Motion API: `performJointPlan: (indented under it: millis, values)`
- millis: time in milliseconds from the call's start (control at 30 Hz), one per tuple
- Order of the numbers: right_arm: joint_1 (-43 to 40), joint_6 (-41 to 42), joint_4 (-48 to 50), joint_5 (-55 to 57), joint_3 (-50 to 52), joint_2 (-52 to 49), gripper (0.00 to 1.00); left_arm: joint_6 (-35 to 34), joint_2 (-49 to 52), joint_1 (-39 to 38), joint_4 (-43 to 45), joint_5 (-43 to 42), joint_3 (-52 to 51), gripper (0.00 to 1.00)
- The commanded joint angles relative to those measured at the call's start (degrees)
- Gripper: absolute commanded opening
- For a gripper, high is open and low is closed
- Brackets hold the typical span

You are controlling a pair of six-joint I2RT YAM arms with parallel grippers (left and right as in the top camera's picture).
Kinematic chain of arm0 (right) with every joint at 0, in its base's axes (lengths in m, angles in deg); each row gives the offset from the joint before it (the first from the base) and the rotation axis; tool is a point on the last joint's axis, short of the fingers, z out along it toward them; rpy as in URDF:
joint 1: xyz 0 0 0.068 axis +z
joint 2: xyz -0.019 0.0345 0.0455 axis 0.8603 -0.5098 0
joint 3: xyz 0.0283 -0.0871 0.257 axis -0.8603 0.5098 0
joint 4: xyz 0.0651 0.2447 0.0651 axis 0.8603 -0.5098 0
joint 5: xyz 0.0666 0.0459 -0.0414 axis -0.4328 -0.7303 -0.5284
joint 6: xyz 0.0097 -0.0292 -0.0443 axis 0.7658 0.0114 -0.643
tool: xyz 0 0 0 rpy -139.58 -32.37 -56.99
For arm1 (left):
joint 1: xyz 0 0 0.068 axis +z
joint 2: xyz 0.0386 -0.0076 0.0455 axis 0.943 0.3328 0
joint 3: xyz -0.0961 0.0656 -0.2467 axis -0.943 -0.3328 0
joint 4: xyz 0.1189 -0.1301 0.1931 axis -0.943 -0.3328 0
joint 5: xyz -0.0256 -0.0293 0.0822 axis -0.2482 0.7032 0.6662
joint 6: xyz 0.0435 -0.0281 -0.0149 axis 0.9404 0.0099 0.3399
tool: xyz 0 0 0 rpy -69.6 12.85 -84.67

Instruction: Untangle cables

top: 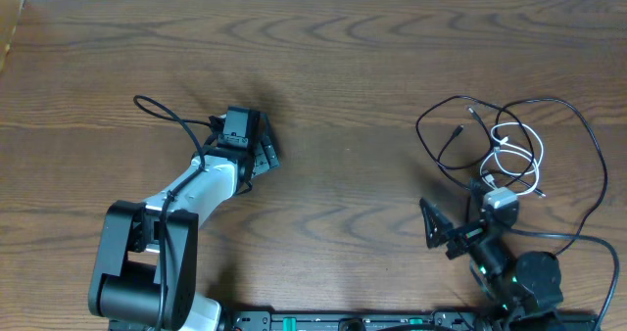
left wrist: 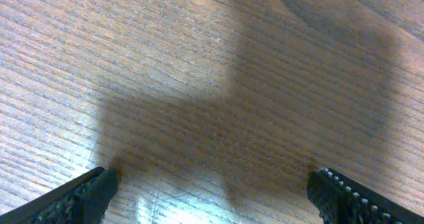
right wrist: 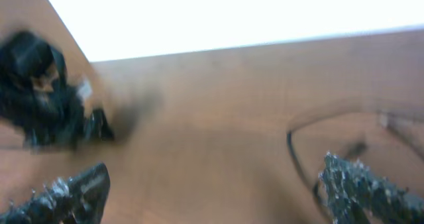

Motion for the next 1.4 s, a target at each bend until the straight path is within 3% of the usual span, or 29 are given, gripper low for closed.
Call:
performJointPlan:
  millis: [0,867,1100,1367]
  values:
    - [-1.46,-0.5,7.93,-0.22,4.39,0.33,0.99,-1.18,3.02,0.46,-0.85,-3.54,-2.54,0.98]
    - [-3.23,-0.5,8.46,-0.2,4.68,0.33,0.99,-1.18,3.02,0.46,-0.85,-3.54,-2.54,0.98]
    - [-3.43,-0.5,20.5,-0.22,4.68,0.33,0.99,-1.18,3.02,0.46,-0.85,-3.54,-2.54,0.98]
    - [-4.79,-0.5,18.62,-0.22,4.68,0.33,0.99,-1.18,3.02,0.46,-0.85,-3.54,-2.54,0.98]
